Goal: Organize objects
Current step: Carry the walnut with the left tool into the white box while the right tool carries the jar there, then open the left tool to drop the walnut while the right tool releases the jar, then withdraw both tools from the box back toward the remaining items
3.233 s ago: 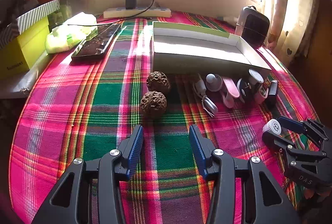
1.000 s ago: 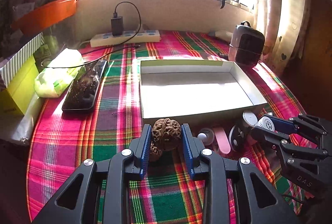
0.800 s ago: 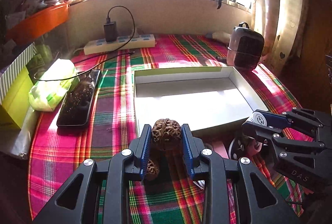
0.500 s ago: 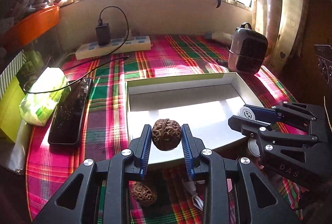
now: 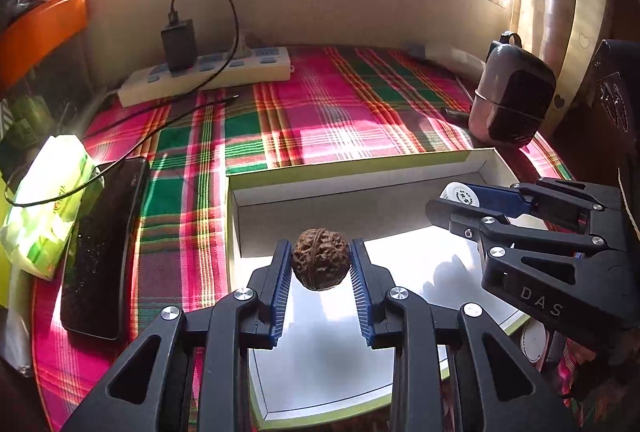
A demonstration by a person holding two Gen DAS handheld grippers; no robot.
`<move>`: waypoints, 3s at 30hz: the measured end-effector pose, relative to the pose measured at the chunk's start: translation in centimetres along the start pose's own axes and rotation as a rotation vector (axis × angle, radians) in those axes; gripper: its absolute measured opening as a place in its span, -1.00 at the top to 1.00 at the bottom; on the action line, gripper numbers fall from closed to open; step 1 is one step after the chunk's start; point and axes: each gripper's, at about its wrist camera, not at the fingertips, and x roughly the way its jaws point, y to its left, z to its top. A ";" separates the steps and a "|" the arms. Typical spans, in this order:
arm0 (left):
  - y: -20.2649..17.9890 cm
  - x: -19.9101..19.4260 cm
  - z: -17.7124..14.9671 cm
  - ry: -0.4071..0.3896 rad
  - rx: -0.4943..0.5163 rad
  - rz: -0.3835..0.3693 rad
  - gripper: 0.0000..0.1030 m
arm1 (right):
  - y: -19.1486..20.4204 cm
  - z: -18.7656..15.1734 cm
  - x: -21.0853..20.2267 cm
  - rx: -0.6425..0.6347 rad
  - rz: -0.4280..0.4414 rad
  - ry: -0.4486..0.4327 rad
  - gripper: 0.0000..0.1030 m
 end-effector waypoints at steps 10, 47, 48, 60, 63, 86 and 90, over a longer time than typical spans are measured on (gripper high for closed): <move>-0.1 2.4 1.2 0.020 0.029 0.033 0.48 | -0.4 1.0 2.6 0.021 0.007 0.057 0.44; 0.0 4.2 1.6 0.047 0.038 0.049 0.44 | -0.2 1.4 3.7 0.023 -0.038 0.070 0.25; 0.1 4.1 1.6 0.047 0.036 0.051 0.43 | -0.3 1.4 3.7 0.030 -0.037 0.069 0.19; 0.5 2.4 1.3 0.027 0.013 0.055 0.34 | -1.1 1.0 2.1 0.068 -0.046 0.046 0.02; 0.6 1.6 1.0 0.021 0.010 0.055 0.34 | -1.2 0.8 1.4 0.078 -0.044 0.032 0.02; -0.6 -5.5 -3.4 -0.062 -0.027 0.049 0.34 | 0.6 -4.2 -6.1 0.055 -0.057 -0.088 0.02; -0.3 -6.5 -4.4 -0.074 -0.044 0.048 0.34 | 0.4 -5.4 -7.1 0.062 -0.064 -0.104 0.02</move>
